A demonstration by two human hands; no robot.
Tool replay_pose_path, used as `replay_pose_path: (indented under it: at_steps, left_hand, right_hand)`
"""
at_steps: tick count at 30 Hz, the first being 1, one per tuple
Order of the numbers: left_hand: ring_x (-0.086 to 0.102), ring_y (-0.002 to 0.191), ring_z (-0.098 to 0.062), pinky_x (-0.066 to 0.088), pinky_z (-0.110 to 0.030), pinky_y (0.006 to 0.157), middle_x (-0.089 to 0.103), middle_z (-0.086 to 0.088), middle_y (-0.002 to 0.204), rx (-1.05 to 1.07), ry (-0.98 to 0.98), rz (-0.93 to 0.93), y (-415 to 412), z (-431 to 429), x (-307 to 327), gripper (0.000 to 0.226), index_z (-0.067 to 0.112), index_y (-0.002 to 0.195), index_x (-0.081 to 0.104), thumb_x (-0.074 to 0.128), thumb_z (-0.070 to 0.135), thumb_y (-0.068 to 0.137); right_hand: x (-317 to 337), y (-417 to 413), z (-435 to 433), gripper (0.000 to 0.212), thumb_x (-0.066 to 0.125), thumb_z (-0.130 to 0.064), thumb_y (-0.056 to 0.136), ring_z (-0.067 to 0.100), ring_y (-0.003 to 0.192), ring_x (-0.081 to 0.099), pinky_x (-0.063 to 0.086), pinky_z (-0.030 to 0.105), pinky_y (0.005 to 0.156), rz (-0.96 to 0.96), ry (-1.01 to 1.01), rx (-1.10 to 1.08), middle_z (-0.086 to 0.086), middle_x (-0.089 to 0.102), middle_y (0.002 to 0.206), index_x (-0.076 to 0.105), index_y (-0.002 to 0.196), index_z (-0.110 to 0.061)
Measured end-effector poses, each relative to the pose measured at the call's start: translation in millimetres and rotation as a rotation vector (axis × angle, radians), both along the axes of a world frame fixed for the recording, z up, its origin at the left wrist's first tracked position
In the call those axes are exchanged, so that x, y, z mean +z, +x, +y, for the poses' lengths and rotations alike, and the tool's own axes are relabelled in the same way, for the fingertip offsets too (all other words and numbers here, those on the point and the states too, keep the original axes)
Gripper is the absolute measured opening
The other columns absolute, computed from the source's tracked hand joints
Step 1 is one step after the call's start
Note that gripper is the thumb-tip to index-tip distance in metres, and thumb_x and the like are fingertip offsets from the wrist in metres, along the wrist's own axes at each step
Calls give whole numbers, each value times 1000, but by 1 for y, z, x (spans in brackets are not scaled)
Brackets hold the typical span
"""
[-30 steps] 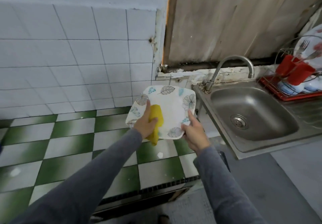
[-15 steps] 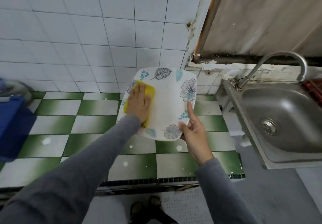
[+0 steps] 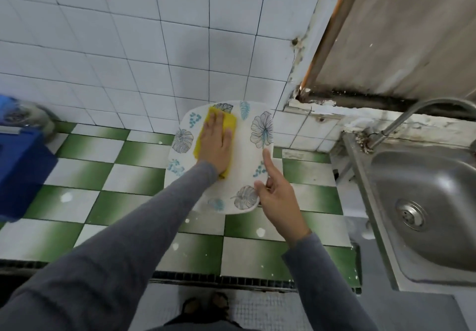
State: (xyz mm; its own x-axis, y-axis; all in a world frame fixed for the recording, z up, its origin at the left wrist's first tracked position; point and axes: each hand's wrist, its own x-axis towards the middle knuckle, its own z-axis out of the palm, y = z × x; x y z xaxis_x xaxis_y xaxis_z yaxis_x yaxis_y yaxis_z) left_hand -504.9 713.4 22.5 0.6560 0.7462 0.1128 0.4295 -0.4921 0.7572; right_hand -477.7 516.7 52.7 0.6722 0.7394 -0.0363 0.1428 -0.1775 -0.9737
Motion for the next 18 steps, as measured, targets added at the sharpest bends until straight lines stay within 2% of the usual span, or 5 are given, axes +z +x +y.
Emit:
replay_pose_path:
  at_steps: [4,7,10,14,18]
  left_hand:
    - [4,153,-16,1,-30,124,9,-3,166,-266,111,-125,-1,-42,6,64,16,158,17,22,48,102]
    - [1,153,-17,-1,-29,123,7,-3,167,-188,122,-158,3,-17,16,63,17,158,15,23,46,102]
    - [-5,154,-22,0,-41,125,-2,-3,167,105,-21,-153,11,5,28,58,17,159,8,25,37,106]
    - [2,154,-15,3,-40,125,5,-1,167,-78,73,-238,10,-25,27,60,18,159,12,24,40,104]
    - [2,154,-15,5,-41,125,6,-1,167,-174,112,-216,0,-2,22,63,18,158,13,22,46,103]
  right_hand:
    - [4,13,13,72,50,2,100,-7,64,42,39,7,61,-103,-65,17,-24,34,76,24,153,-39]
    - [5,18,13,75,51,-2,99,2,65,48,49,16,76,-162,-70,54,-13,49,72,24,148,-52]
    - [8,16,15,74,51,-8,99,36,102,64,54,44,99,-164,-77,122,25,63,116,29,145,-62]
    - [14,19,26,74,52,0,99,-3,66,47,46,11,70,-203,-84,107,6,53,73,22,149,-46]
    - [18,6,34,76,51,-3,100,10,67,55,51,21,76,-232,-107,79,9,55,73,19,147,-53]
